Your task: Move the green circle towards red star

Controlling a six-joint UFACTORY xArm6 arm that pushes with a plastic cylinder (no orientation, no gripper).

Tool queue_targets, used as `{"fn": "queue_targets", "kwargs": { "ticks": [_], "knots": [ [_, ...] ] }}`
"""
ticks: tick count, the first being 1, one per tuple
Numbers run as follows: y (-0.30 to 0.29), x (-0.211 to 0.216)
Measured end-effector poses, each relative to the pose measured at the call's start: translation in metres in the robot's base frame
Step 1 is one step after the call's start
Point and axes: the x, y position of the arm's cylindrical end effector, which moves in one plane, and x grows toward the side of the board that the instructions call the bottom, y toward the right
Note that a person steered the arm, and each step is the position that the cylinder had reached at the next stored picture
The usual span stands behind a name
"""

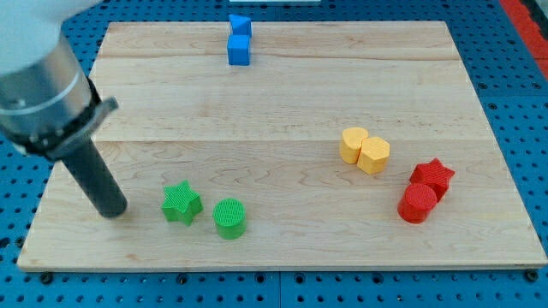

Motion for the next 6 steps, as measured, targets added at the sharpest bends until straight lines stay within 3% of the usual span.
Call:
{"fn": "queue_targets", "kwargs": {
  "ticks": [1,2,4,5,6],
  "knots": [
    [0.040,0.026],
    [0.069,0.013],
    [0.227,-0.010],
    [0.233,0.013],
    [0.180,0.053]
  ]
}}
